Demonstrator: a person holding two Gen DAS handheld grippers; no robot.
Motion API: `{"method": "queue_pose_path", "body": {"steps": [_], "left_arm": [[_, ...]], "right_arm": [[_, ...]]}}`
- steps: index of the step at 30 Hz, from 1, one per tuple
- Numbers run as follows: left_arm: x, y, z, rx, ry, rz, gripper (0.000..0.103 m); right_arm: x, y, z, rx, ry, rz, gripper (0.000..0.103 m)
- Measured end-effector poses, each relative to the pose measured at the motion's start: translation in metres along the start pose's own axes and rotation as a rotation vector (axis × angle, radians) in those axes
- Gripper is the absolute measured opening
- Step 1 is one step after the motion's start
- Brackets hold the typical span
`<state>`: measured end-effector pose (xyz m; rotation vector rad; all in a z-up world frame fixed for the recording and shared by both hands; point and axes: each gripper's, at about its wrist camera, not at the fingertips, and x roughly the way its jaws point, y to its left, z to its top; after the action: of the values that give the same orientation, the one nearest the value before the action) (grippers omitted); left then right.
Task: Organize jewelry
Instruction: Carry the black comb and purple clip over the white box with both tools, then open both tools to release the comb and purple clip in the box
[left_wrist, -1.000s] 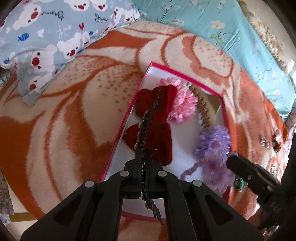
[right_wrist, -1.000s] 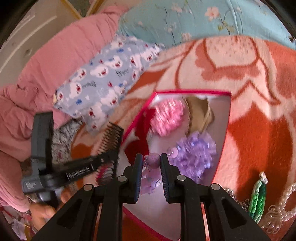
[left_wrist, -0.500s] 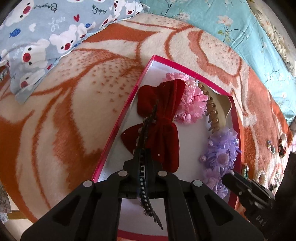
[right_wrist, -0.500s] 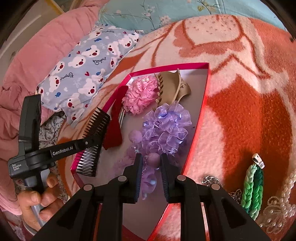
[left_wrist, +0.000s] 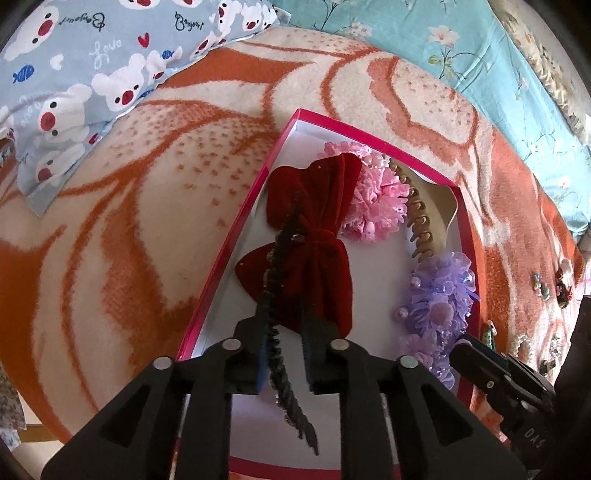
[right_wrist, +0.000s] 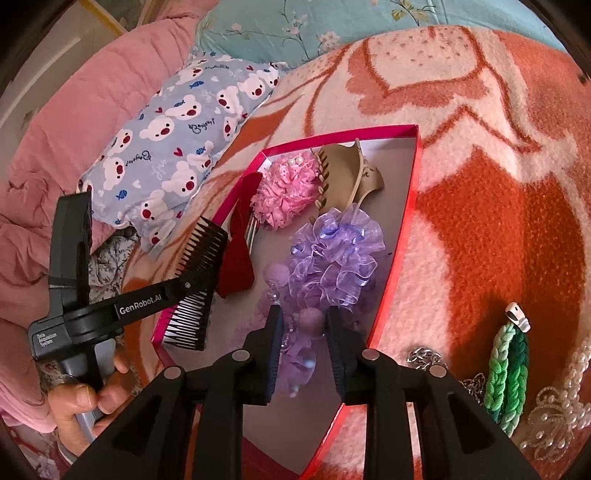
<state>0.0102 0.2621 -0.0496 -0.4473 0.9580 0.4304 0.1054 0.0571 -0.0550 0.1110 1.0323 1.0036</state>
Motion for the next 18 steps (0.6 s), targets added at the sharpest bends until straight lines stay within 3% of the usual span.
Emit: {"method": "queue_pose_path", "body": {"steps": [3,18], "left_arm": [[-0.003,0.0,-0.002,0.003,-0.006,0.031,0.057],[-0.023,-0.001,-0.009,0.008,-0.032,0.013,0.057]], "right_arm": [[-0.009,0.0,0.002,0.006,-0.021,0.006,0.035],[-0.057,-0.008,-0.003,0.037,-0.096,0.002,0.045]]}}
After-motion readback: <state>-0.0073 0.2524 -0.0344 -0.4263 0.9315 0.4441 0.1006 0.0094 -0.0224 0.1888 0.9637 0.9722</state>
